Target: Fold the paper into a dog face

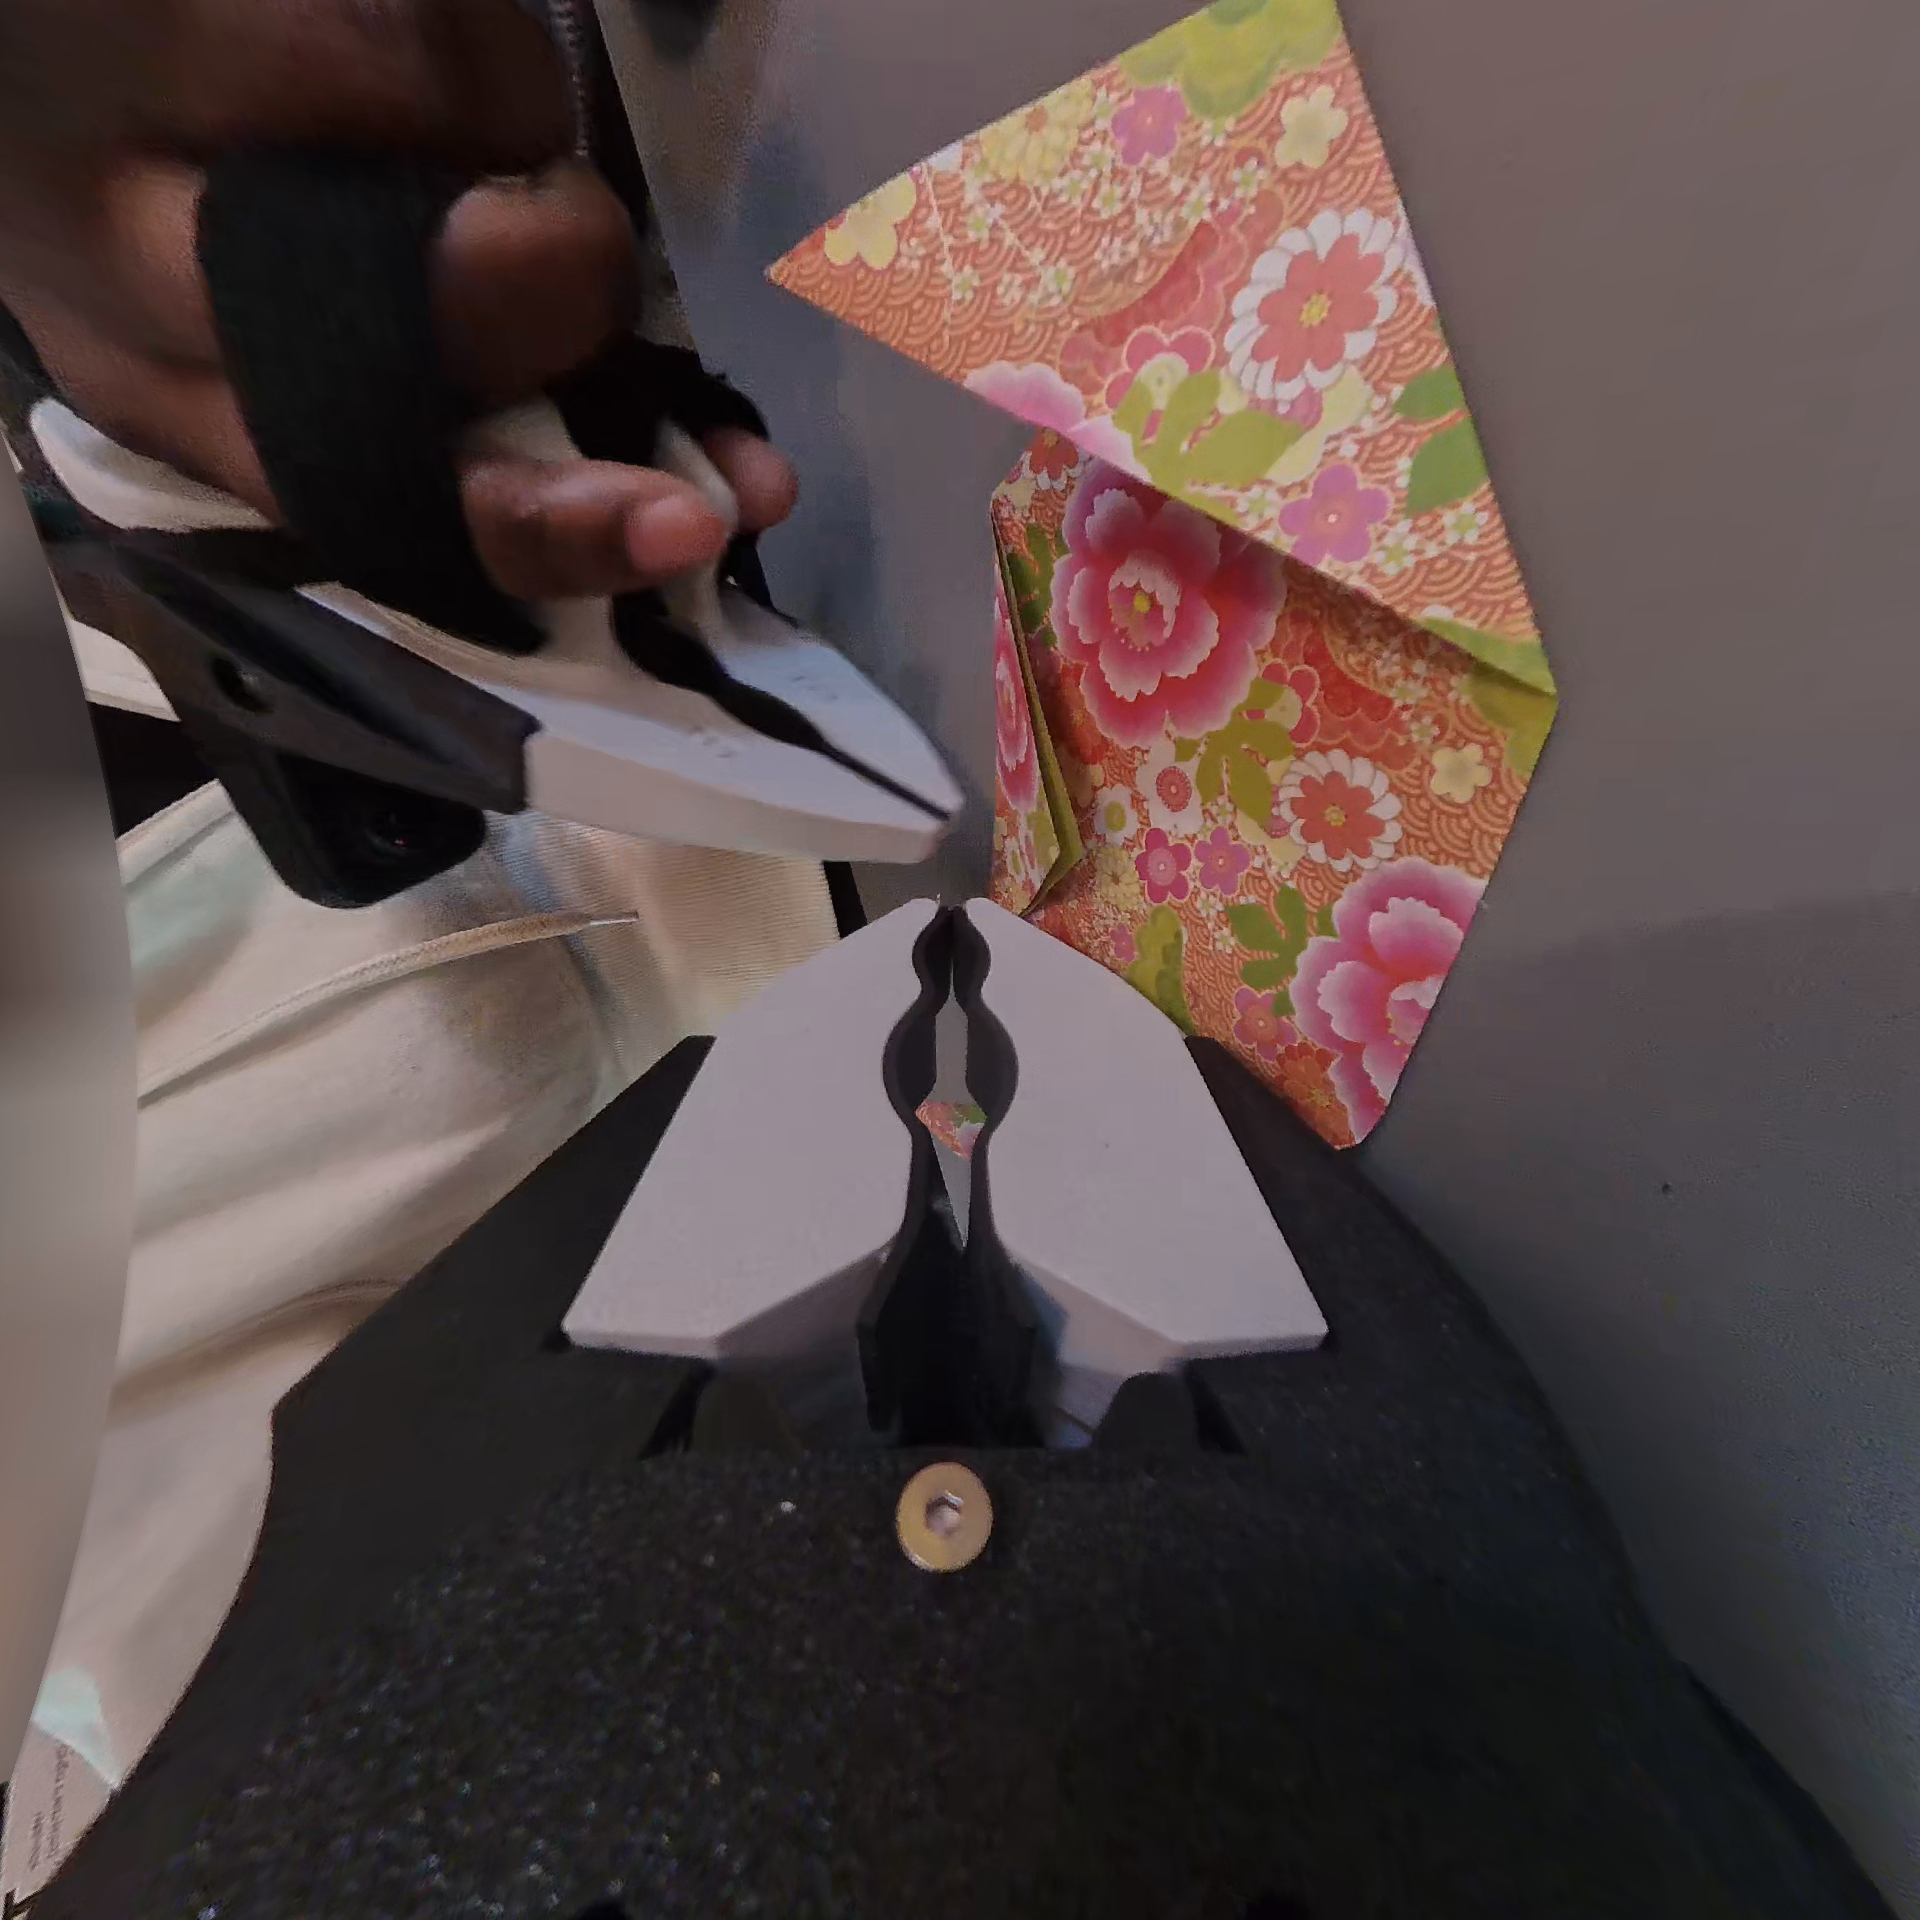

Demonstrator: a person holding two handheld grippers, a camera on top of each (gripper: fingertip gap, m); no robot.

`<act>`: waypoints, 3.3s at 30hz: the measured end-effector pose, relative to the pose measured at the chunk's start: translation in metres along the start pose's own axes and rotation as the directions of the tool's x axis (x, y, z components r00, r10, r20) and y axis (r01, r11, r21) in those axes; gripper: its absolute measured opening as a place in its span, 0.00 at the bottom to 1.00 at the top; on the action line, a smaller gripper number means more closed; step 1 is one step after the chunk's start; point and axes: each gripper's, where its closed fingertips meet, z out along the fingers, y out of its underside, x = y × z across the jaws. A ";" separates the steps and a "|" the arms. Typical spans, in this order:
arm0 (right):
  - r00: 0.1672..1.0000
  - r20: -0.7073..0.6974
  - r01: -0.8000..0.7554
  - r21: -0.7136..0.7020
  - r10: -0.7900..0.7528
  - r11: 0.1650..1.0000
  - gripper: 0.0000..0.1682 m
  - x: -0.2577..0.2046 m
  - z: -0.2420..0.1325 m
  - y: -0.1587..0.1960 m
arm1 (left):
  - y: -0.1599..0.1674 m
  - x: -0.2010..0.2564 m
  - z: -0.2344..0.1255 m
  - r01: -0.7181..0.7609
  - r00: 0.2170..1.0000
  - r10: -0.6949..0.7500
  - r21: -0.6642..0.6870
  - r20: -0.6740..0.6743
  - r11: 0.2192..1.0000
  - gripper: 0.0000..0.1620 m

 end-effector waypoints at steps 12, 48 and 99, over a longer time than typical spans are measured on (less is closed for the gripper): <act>1.000 -0.024 0.011 -0.029 -0.012 1.000 0.00 0.000 0.000 0.001 | 0.039 0.009 -0.006 -0.204 0.976 0.200 -0.041 -0.085 0.978 0.00; 0.892 -0.270 0.432 0.273 -0.363 0.859 0.19 -0.051 -0.036 0.006 | 0.049 -0.032 -0.062 0.535 0.844 -0.529 0.095 -0.086 0.839 0.00; 0.464 -0.883 0.748 0.351 -0.067 0.563 0.02 0.000 -0.095 -0.038 | 0.043 -0.037 0.003 0.975 0.052 -0.833 -0.152 -0.551 0.161 0.30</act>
